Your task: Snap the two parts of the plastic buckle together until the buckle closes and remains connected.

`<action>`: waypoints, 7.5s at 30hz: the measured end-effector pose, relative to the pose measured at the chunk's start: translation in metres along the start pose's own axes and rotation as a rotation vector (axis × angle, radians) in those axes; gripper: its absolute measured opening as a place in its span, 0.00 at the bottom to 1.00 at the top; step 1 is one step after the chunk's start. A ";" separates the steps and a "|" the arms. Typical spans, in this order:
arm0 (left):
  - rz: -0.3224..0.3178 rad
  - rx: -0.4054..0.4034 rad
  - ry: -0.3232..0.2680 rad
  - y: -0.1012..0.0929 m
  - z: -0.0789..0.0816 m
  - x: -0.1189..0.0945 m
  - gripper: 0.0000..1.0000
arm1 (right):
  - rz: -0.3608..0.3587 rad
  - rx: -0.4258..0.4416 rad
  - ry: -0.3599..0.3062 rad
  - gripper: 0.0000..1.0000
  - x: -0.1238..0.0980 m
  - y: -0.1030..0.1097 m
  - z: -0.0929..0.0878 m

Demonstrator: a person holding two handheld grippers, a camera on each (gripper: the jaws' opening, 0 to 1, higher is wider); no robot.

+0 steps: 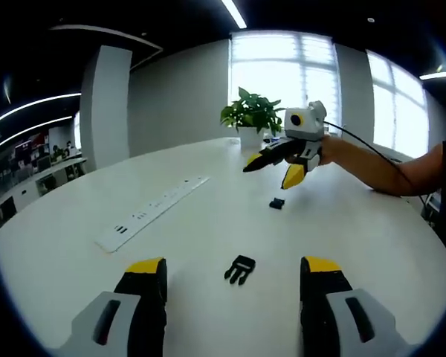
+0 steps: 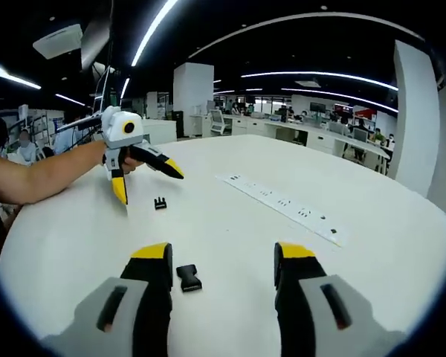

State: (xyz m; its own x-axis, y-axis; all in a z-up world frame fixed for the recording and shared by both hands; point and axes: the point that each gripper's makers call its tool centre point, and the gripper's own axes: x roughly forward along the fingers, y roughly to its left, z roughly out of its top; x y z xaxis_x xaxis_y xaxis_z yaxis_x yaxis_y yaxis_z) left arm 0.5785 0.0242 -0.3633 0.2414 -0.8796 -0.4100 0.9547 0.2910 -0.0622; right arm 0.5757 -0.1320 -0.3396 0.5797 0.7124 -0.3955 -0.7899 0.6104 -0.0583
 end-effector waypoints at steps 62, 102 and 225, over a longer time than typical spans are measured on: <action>-0.111 0.023 0.054 -0.031 -0.008 0.009 0.53 | 0.112 -0.006 0.026 0.49 0.000 0.021 -0.009; -0.096 0.012 0.066 -0.022 -0.010 0.011 0.49 | 0.169 -0.060 0.085 0.20 0.001 0.032 -0.032; -0.108 -0.013 0.064 -0.026 -0.014 0.007 0.33 | 0.173 -0.031 0.079 0.12 0.005 0.032 -0.033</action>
State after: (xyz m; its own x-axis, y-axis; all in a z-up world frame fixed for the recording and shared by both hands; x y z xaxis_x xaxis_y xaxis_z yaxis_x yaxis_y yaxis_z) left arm 0.5533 0.0158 -0.3769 0.1251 -0.8805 -0.4573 0.9721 0.2009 -0.1209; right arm 0.5470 -0.1199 -0.3736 0.4183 0.7757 -0.4726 -0.8830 0.4693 -0.0111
